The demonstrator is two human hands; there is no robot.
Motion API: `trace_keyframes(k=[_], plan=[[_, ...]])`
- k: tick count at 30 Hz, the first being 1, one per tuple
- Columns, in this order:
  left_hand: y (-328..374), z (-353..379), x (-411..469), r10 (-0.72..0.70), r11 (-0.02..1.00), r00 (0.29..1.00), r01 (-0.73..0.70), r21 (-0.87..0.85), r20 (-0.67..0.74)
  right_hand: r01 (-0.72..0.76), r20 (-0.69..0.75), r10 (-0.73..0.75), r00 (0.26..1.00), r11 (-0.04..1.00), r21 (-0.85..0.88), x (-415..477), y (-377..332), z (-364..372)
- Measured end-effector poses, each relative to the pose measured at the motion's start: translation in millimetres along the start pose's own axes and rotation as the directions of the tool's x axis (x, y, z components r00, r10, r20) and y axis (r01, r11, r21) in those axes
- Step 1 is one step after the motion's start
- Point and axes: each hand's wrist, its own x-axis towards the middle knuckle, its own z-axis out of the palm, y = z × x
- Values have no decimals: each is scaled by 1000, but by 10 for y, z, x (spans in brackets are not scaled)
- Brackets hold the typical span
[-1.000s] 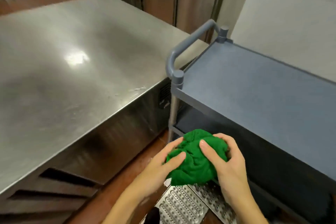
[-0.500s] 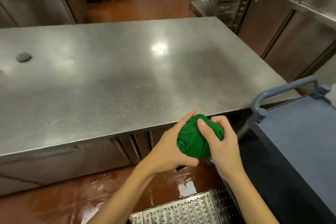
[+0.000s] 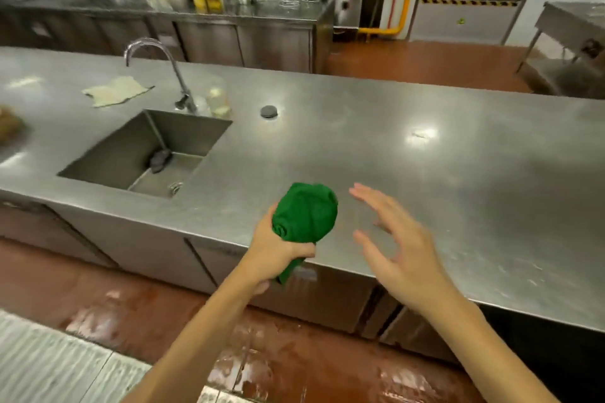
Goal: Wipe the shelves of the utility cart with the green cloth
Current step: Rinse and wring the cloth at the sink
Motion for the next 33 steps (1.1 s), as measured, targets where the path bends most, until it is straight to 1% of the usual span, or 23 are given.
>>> trace_keyframes(k=[2,5,8,13,18,21,23,25,28,29,31,32,33], plan=[[-16,-401,110,-34,999,998,32,-25,-57,110,57,-108,993,993,-47,141,-111,466],[-18,-967,233,-67,996,989,58,-70,-129,208,188,-191,963,975,-75,350,-245,1139],[13,-1524,374,-105,992,971,85,-98,-215,307,261,-282,923,950,-58,701,-302,1676],[132,-2363,797,-173,982,921,134,-134,-348,398,352,-335,874,909,-124,1513,-363,2320],[315,-3128,1477,-158,987,897,129,-98,-413,496,366,-397,841,837,-232,2676,-414,3090],[434,-3529,1974,-115,993,912,107,-41,-394,549,370,-433,822,775,-313,3459,-508,3604],[514,-3752,2328,-94,995,938,96,-10,-335,591,387,-468,794,742,-315,3961,-556,3907],[610,-3958,2673,-105,993,957,114,19,-272,630,371,-519,770,710,-315,4441,-523,4153],[748,-4283,3111,-126,982,968,153,111,-217,700,354,-605,714,596,-393,5071,-410,4457],[766,-4396,3253,-124,977,968,158,144,-220,701,363,-601,712,578,-418,5252,-382,4556],[751,-4619,3540,-111,960,963,167,223,-245,678,395,-551,735,583,-448,5549,-370,4726],[728,-4715,3681,-90,942,965,163,293,-247,662,425,-508,749,597,-453,5664,-376,4791],[706,-4798,3815,-61,904,970,153,398,-235,646,461,-459,760,614,-453,5760,-384,4845]])
